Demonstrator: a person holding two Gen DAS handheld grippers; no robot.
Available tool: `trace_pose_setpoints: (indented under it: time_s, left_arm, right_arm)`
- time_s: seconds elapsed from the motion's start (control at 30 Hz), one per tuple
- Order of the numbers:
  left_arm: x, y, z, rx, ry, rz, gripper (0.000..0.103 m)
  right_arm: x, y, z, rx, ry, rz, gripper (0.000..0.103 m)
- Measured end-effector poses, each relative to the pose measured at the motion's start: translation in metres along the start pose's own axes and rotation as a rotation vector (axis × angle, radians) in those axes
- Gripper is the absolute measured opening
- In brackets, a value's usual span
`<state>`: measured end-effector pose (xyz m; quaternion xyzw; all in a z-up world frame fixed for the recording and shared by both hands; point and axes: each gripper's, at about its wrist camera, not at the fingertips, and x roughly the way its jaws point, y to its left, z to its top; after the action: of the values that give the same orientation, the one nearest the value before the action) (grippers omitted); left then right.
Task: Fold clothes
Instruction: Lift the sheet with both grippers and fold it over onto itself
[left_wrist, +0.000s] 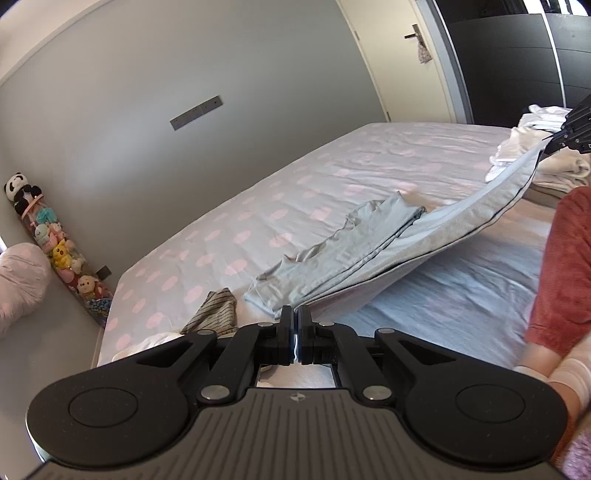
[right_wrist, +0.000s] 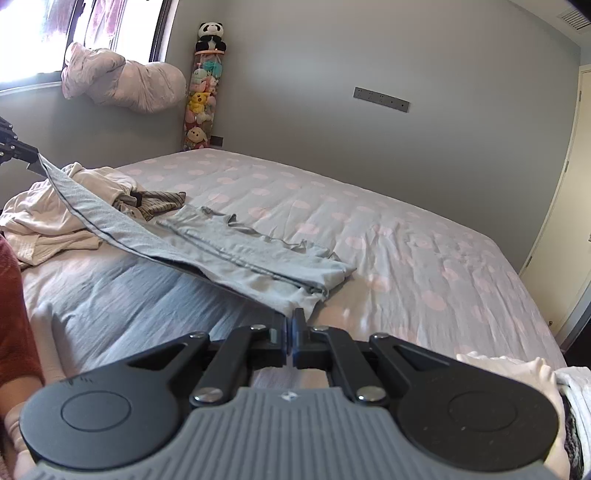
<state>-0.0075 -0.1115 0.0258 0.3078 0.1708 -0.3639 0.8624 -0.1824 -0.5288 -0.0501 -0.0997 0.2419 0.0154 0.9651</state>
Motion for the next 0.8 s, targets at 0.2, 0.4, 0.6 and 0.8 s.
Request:
trace_pose_setpoints:
  time_s: [0.2,0.4,0.6,0.8]
  left_arm:
    - [-0.036,-0.01,-0.003,-0.022,-0.058,0.017,0.0]
    - [-0.063,-0.014,-0.001,-0.053,-0.07,0.042,0.0]
    - [-0.049,-0.003,0.003,-0.089,-0.043,0.063,0.0]
    - [-0.01,0.013,0.02,-0.056,-0.02,0.079,0.0]
  right_arm:
    - [-0.048,0.005,-0.008,0.025,-0.03,-0.012,0.003]
    - [-0.085,0.014,0.0,0.005,-0.075,-0.012,0.003]
    - [-0.089,0.015,0.011,-0.004,-0.1,0.002,0.003]
    - [-0.059,0.007,0.026,-0.031,-0.096,-0.007,0.003]
